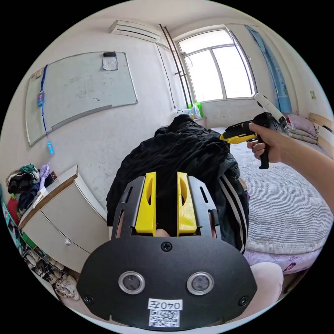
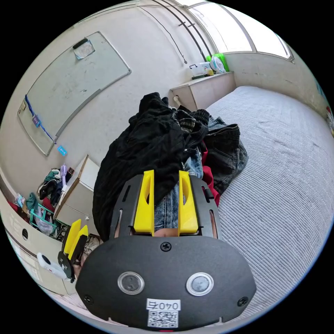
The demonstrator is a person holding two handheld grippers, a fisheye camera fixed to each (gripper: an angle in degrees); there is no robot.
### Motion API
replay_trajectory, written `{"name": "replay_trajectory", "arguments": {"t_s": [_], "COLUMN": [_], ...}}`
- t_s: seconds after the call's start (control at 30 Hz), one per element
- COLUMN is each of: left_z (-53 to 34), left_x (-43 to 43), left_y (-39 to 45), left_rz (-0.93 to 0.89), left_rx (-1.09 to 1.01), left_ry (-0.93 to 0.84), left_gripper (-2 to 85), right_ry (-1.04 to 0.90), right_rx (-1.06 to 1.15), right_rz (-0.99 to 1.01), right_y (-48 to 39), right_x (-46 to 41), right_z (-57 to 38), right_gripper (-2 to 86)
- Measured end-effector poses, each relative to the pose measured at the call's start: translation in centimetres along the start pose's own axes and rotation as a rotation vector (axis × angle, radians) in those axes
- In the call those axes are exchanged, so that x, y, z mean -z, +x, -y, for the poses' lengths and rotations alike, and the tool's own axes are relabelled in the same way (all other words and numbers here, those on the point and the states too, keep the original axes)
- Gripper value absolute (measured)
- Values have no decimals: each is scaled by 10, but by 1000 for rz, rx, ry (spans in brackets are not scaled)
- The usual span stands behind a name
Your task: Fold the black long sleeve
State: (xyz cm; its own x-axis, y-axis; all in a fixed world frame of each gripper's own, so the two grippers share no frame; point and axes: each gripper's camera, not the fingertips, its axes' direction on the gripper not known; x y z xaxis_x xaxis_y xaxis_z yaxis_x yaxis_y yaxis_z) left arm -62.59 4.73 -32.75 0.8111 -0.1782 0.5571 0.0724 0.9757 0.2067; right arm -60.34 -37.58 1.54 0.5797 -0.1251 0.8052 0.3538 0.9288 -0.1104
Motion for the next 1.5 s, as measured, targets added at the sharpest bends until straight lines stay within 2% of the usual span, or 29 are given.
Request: {"name": "replay_trajectory", "arguments": {"t_s": [0.07, 0.13, 0.23, 0.53, 0.63, 0.77, 0.93, 1.1, 1.23, 1.5], "left_z": [-5, -11, -25, -38, -37, -35, -23, -6, 10, 42], "left_x": [-3, -5, -11, -26, -22, -40, -10, 19, 36, 74], "left_y": [-7, -15, -26, -15, 0, 17, 11, 3, 21, 121], "left_rz": [16, 25, 27, -106, -72, 62, 33, -124, -228, -497], "left_rx": [-4, -12, -40, -148, -190, -201, -141, -51, -67, -219], "left_ry": [-6, -17, -48, -87, -62, -150, -66, -28, -7, 36], "left_gripper": [47, 46, 42, 47, 43, 4, -8, -9, -9, -9], "right_ry": [-33, -85, -54, 27, 30, 40, 59, 101, 124, 183], "right_rx": [-16, 7, 74, 119, 129, 131, 161, 118, 83, -49], "right_rz": [3, 6, -5, -57, -71, -92, -129, -111, -161, -237], "right_y": [3, 2, -6, -7, -5, -1, 2, 16, 39, 122], "right_x": [-9, -14, -1, 55, 69, 86, 112, 146, 183, 272], "right_z": [12, 17, 18, 23, 22, 17, 12, 9, 4, -29], "right_gripper": [91, 42, -2, -10, -10, -10, -10, -10, -10, -10]}}
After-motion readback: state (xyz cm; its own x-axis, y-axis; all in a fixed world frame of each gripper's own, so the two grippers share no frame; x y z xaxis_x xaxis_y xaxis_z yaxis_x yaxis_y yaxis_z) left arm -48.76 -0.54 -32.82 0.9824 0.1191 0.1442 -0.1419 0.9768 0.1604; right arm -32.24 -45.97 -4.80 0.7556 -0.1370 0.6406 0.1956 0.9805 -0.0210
